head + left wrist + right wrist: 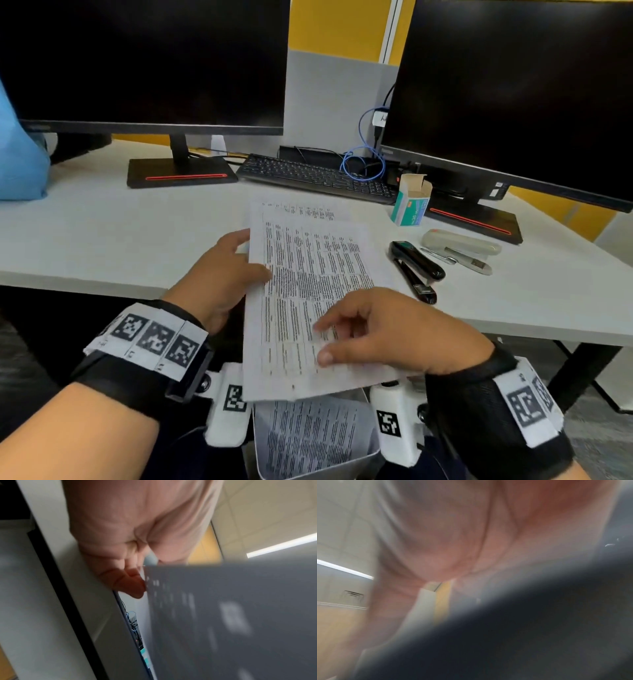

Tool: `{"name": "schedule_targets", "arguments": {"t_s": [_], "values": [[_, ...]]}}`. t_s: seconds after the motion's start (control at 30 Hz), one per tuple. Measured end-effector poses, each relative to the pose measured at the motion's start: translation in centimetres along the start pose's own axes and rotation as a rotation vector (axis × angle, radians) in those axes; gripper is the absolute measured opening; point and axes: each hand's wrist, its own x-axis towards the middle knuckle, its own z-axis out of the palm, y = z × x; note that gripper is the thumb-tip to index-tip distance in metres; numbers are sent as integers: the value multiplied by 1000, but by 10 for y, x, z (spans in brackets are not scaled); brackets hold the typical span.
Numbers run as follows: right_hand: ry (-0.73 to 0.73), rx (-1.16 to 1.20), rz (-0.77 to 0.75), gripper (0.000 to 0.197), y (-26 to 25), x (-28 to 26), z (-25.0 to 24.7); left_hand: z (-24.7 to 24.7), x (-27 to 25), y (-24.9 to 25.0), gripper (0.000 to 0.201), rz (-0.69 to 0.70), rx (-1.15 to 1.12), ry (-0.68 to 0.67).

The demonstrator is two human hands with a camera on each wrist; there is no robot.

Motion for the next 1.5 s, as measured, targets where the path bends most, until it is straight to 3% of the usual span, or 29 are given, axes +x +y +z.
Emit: {"name": "schedule_targets", "arguments": {"t_s": [0.1, 0.17, 0.23, 0.37, 0.43, 0.5, 0.67, 0.73, 0.87, 1.03, 1.1, 1.13, 1.2, 1.27, 1.33, 1.43, 1.5], "values": [[421, -49, 85, 38, 15, 8, -10, 4, -7, 2, 47, 26, -37, -148], [602, -196, 143, 39, 26, 14, -20, 5, -8, 1, 46, 33, -73, -175], [571, -244, 192, 44, 33, 17, -26, 9, -9, 0, 41, 28, -107, -182], [187, -236, 169, 60, 33, 16, -14, 15, -8, -2, 18, 62, -134, -78], [128, -288, 137, 63, 32, 15, -4, 13, -5, -2, 13, 101, -129, -12], [202, -259, 116, 55, 31, 13, 0, 9, -4, 0, 10, 139, -103, 31], [678, -132, 142, 30, 35, 4, -19, 3, -6, 3, 42, 248, -95, 69], [718, -80, 197, 27, 40, -2, -27, 1, -7, 4, 47, 287, -90, 124], [668, -41, 227, 23, 43, -7, -29, 4, -8, 8, 37, 275, -54, 189], [634, 54, 217, 16, 46, 5, -22, 12, -13, 4, 14, 286, -12, 141], [608, 33, 238, 17, 47, 7, -22, 10, -15, 5, 16, 333, 47, 104], [640, 22, 242, 17, 48, 7, -23, 10, -16, 6, 22, 360, 67, 91], [836, -11, 255, 21, 48, 7, -28, 8, -19, 9, 32, 397, 74, 87], [993, -138, 310, 32, 54, 13, -36, 8, -21, 10, 25, 396, 72, 98], [893, -260, 438, 42, 64, 24, -44, 11, -24, 9, 15, 389, 89, 100], [622, -262, 636, 39, 76, 43, -44, 15, -28, 8, 23, 387, 142, 106], [591, -221, 668, 41, 83, 51, -43, 17, -30, 8, 21, 387, 186, 103]]}}
